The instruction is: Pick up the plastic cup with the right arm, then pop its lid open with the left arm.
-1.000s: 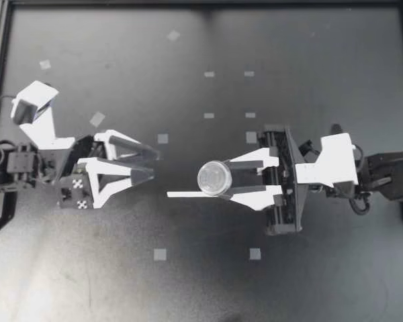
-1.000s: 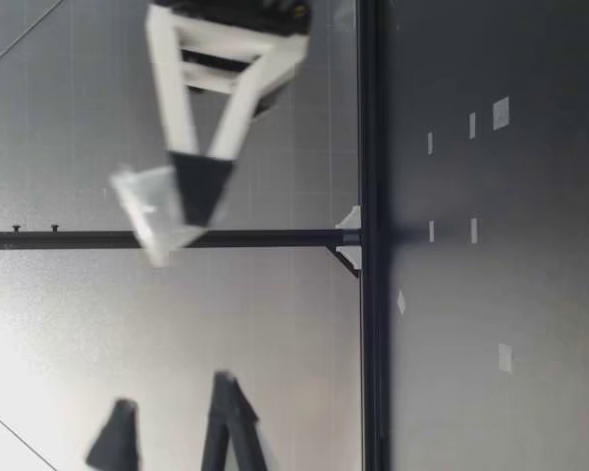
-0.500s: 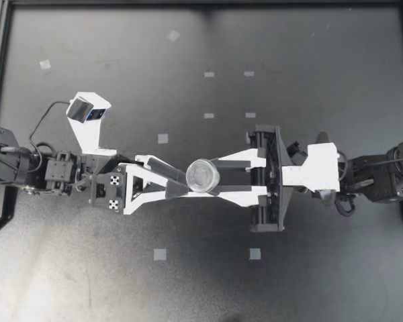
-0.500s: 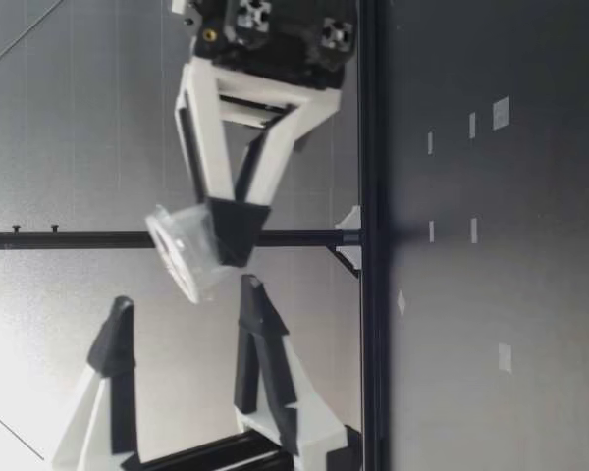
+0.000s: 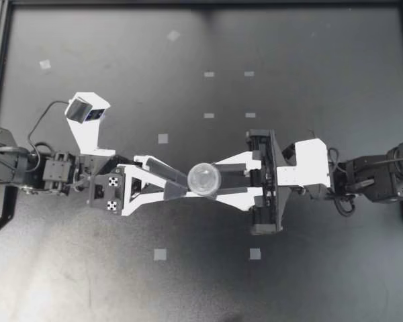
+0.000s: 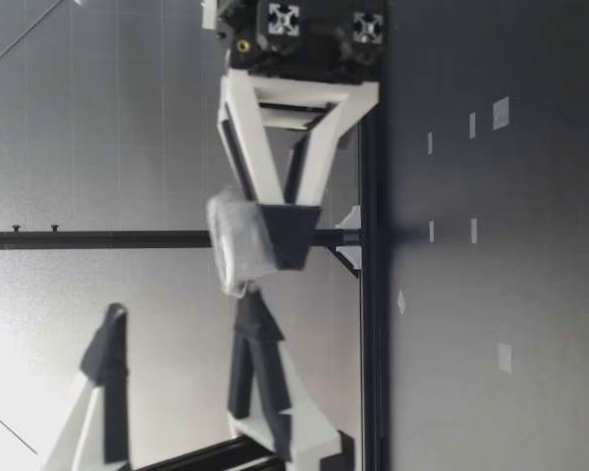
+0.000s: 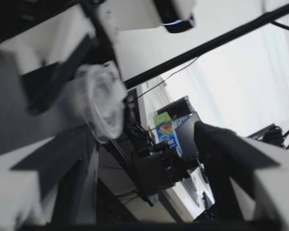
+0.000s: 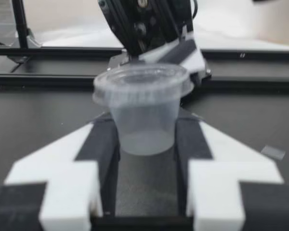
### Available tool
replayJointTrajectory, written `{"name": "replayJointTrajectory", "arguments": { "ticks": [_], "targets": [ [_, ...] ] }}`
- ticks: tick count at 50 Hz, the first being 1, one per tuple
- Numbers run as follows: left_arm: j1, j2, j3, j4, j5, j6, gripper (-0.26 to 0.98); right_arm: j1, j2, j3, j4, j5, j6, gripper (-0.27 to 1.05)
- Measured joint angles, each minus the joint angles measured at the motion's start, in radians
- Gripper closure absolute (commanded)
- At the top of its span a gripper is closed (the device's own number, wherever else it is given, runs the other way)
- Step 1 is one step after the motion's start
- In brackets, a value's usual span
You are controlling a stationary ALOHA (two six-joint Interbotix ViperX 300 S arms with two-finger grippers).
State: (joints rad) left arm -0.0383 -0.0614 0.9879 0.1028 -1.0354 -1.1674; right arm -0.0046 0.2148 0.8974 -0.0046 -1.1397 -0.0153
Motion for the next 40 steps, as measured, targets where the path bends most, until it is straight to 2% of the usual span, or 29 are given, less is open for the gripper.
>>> {"name": "replayJointTrajectory", "arguments": {
  "ticks": [23, 26, 40],
  "targets": [
    [0.000, -0.041, 0.015, 0.002, 0.035, 0.126, 0.01, 0.000, 0.021, 0.015, 0.000, 0.091, 0.064, 0.46],
    [0.000, -0.041, 0.025, 0.000, 0.054, 0.206, 0.01, 0.000, -0.002, 0.015, -0.006, 0.091, 0.064, 0.46],
    [0.003, -0.058, 0.032, 0.000, 0.216, 0.804, 0.01, 0.000, -0.147, 0.018, -0.032, 0.095, 0.106, 0.46]
  ]
}}
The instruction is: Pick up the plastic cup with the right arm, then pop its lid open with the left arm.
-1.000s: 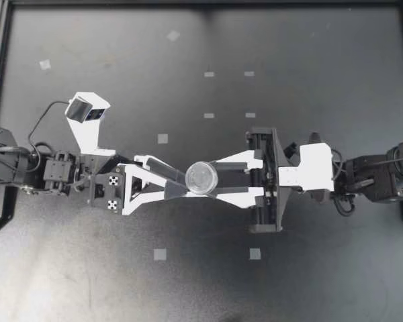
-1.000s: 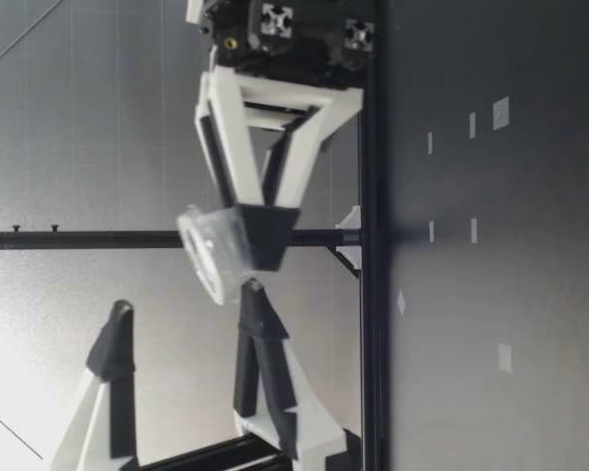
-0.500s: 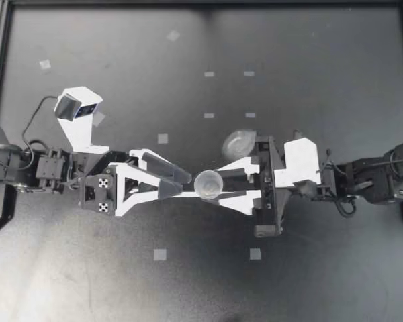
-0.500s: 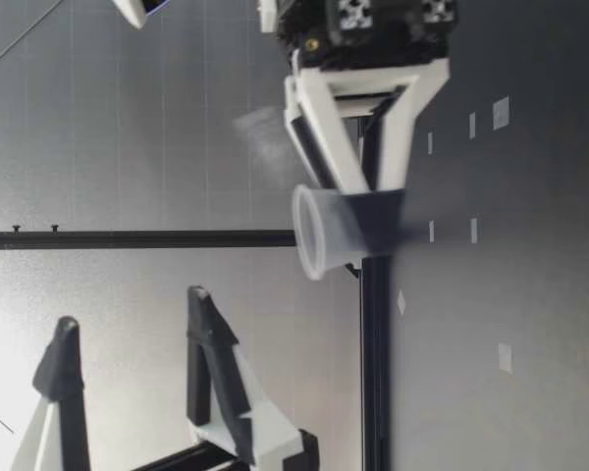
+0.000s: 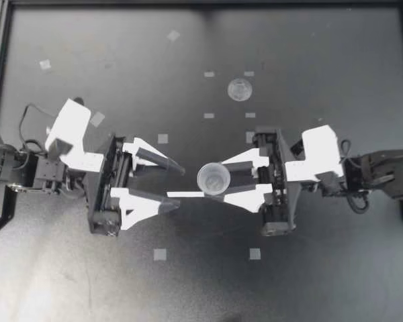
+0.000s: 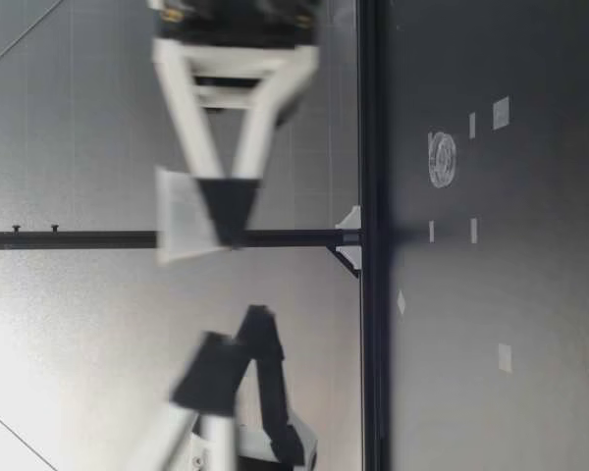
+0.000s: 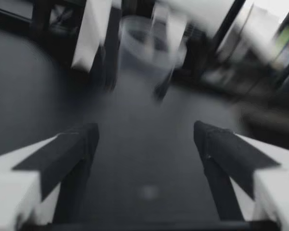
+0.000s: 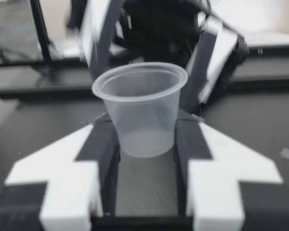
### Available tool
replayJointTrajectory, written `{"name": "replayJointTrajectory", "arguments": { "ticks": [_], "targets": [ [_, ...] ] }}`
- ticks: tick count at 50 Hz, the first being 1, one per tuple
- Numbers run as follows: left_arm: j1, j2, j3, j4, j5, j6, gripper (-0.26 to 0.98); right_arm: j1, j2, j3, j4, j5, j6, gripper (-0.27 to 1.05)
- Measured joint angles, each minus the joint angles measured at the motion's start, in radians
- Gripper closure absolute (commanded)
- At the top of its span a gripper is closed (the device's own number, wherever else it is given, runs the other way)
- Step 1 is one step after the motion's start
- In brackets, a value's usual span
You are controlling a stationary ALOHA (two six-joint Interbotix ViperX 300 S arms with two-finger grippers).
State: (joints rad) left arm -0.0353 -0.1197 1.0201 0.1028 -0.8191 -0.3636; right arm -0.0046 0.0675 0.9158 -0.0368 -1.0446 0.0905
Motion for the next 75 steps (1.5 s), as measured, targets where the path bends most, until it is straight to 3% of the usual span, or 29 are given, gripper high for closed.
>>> {"name": "replayJointTrajectory", "arguments": {
  "ticks": [9, 75],
  "targets": [
    [0.000, 0.000, -0.009, -0.003, 0.041, 0.172, 0.01, 0.006, -0.037, 0.011, 0.000, -0.002, 0.114, 0.46],
    [0.000, -0.002, -0.014, -0.006, 0.043, 0.169, 0.01, 0.011, 0.000, 0.020, -0.003, -0.023, 0.101, 0.46]
  ]
}}
